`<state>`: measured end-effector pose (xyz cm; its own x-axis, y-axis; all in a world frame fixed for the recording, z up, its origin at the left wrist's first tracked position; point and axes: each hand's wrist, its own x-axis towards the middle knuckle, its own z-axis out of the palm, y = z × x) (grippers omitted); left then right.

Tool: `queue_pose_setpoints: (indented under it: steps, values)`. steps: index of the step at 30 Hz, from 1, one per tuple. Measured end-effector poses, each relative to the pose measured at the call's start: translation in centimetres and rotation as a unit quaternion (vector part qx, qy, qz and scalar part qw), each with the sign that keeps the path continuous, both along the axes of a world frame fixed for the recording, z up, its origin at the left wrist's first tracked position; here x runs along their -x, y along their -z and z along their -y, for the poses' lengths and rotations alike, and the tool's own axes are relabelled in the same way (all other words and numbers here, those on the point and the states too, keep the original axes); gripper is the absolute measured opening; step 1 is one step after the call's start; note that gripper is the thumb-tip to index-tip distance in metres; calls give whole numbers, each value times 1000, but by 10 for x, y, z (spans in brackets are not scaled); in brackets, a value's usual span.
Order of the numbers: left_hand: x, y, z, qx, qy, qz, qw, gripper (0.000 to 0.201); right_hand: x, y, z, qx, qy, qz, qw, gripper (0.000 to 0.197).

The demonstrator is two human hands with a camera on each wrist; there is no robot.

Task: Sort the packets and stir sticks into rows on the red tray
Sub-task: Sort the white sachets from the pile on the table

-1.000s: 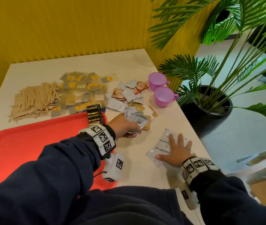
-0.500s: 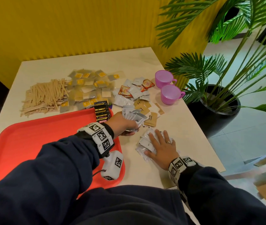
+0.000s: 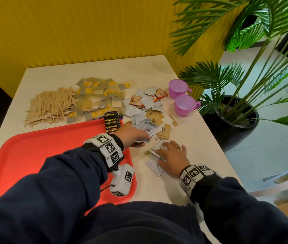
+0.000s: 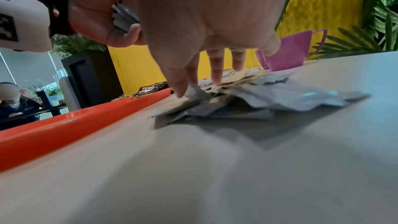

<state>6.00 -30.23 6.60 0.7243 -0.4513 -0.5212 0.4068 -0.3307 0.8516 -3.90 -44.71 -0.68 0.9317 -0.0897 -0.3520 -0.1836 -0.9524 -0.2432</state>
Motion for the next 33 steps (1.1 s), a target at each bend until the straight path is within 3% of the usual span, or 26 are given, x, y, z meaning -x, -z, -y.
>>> queue_pose_setpoints:
  steps: [3, 6, 9, 13, 16, 19, 24, 26, 30, 33]
  values:
    - [-2, 0, -2, 2, -2, 8, 1000, 23, -7, -5, -1, -26, 7, 60, 998, 24]
    - [-6, 4, -6, 11, -6, 17, 1000, 18, -15, -19, 3, -152, 49, 87, 983, 10]
    - [-8, 6, -9, 22, -17, 25, 999, 14, -25, -41, 10, -246, 39, 84, 965, 28]
    - [-9, 7, -8, 17, -6, 36, 999, 22, -37, -64, 13, -330, 34, 94, 939, 10]
    - [-6, 5, -7, 29, 36, 12, 999, 32, -43, -69, 11, -363, 56, 114, 923, 21]
    - [-3, 1, -5, 48, 70, -5, 996, 27, -47, -69, 5, -391, 97, 144, 904, 25]
    - [-7, -1, -4, 59, 37, 17, 997, 36, -50, -67, 4, -460, 152, 186, 855, 23]
    - [-9, -2, -4, 64, 12, 23, 998, 32, -50, -61, 9, -427, 155, 186, 871, 23]
    - [-11, -2, -3, 81, -35, 32, 996, 32, -38, -37, 13, -153, 41, 46, 986, 33]
    - [-13, -4, -1, 74, -28, 39, 996, 25, -24, -19, 8, 18, -77, -68, 995, 61]
